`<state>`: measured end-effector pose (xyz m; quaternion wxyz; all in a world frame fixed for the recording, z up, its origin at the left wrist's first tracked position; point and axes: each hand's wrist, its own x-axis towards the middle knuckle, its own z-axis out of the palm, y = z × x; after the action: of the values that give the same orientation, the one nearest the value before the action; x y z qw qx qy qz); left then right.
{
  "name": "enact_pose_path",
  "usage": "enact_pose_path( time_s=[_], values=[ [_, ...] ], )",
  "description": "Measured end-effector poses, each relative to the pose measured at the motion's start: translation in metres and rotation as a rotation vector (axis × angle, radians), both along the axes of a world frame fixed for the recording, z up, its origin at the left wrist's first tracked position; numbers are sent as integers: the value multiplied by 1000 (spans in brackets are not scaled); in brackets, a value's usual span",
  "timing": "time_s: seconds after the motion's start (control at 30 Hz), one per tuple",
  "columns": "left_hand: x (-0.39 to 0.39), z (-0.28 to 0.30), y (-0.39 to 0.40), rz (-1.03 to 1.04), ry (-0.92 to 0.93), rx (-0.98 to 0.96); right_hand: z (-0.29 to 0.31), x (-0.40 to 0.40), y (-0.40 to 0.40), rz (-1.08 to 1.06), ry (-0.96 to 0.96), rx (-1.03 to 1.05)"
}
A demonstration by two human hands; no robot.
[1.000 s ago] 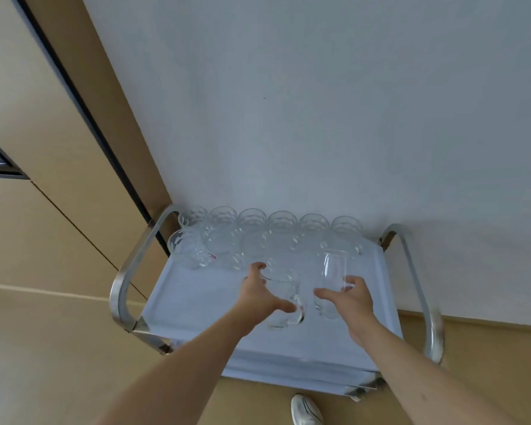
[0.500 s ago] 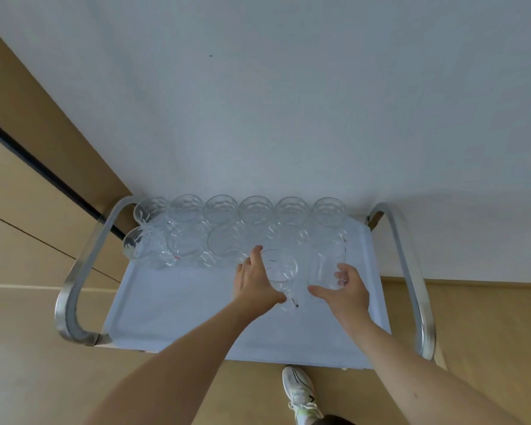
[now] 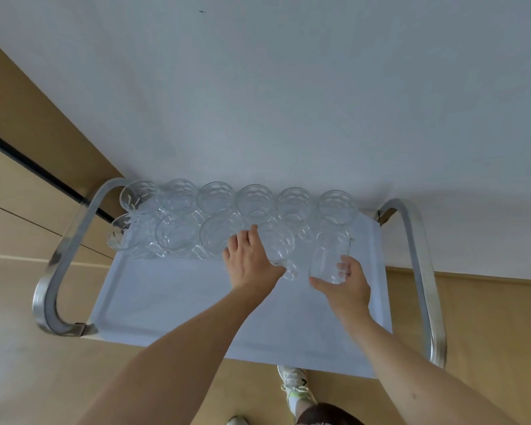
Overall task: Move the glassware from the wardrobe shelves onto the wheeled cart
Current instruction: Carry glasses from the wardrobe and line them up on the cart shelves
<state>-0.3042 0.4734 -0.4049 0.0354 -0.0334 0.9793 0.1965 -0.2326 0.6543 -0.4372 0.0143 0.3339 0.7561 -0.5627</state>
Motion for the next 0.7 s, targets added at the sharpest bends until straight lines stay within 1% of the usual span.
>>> enact_pose_path(
  time_s=[0.23,0.7],
  values=[
    [-10,-12,-11,-120,44,-177,-10,-5,-2,26,-26,19],
    [-13,-26,-21,-61,10,-278,-16,-12,-5,68,-40,41]
  ],
)
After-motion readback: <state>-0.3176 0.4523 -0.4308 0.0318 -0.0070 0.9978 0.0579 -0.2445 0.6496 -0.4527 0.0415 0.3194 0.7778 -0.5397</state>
